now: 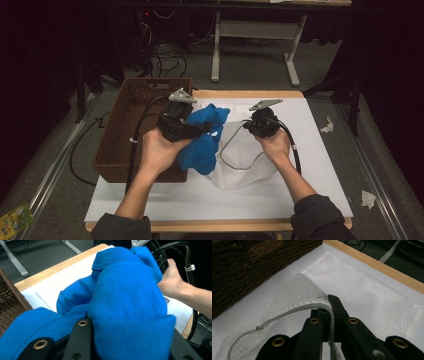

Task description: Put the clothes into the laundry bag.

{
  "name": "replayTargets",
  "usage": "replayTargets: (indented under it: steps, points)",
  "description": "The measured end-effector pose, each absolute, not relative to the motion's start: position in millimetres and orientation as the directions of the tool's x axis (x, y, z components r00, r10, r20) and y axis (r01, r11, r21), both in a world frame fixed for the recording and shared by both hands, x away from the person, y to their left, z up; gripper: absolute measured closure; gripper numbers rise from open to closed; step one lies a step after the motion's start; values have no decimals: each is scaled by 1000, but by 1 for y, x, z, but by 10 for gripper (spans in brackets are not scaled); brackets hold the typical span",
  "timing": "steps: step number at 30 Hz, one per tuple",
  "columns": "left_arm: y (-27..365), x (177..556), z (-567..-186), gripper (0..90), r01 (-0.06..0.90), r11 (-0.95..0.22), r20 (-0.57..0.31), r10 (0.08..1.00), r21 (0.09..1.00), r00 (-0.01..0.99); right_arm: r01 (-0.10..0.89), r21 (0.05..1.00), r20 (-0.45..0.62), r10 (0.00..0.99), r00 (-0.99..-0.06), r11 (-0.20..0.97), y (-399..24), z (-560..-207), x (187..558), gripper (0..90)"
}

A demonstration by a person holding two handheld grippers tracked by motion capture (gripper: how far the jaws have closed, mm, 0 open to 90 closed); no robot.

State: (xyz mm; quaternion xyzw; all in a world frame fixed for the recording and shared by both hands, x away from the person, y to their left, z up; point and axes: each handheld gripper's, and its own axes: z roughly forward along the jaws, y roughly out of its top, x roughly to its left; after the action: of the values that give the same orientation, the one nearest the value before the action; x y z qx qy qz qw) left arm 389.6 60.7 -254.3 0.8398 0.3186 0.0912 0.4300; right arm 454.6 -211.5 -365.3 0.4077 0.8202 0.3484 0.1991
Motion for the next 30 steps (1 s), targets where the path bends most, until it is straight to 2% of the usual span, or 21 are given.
replayTargets:
  steps: [30]
  points:
    - [39,383,-278,657,413,-436,-124,552,800,824,527,735,-31,797,-603,428,-204,-367,456,895]
